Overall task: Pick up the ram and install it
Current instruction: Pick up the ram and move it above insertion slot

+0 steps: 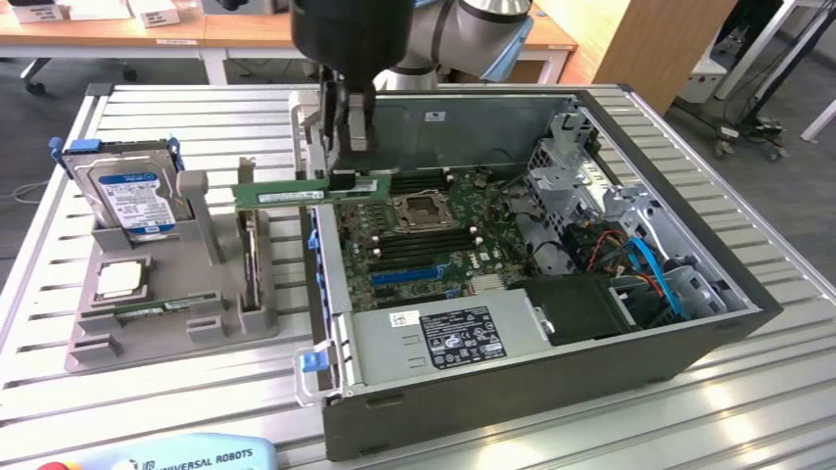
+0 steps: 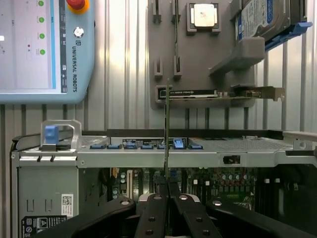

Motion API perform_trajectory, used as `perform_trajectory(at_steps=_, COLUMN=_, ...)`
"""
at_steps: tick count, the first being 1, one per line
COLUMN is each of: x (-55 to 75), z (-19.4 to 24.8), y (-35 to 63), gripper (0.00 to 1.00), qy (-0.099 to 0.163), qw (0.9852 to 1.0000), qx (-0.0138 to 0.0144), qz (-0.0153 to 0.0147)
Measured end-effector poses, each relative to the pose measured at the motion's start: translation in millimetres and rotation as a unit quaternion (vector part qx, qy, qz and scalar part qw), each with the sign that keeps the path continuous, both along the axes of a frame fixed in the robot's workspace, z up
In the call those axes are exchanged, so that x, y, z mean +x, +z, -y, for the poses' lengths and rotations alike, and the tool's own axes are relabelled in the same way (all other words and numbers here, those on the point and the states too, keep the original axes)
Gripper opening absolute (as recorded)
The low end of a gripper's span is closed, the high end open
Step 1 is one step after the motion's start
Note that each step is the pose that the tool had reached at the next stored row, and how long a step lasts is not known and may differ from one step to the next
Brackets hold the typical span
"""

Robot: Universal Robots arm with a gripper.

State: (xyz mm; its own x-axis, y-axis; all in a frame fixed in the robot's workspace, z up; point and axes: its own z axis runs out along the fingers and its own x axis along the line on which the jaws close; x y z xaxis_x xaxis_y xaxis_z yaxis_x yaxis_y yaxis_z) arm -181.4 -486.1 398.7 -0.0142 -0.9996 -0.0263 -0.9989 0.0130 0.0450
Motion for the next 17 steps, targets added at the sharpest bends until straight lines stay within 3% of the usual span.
perform_trajectory(at_steps=17, x=51.7, z=0.0, y=0.0, gripper=0.12, qy=0.000, qw=1.0000, qx=0.0000, qz=0.0000)
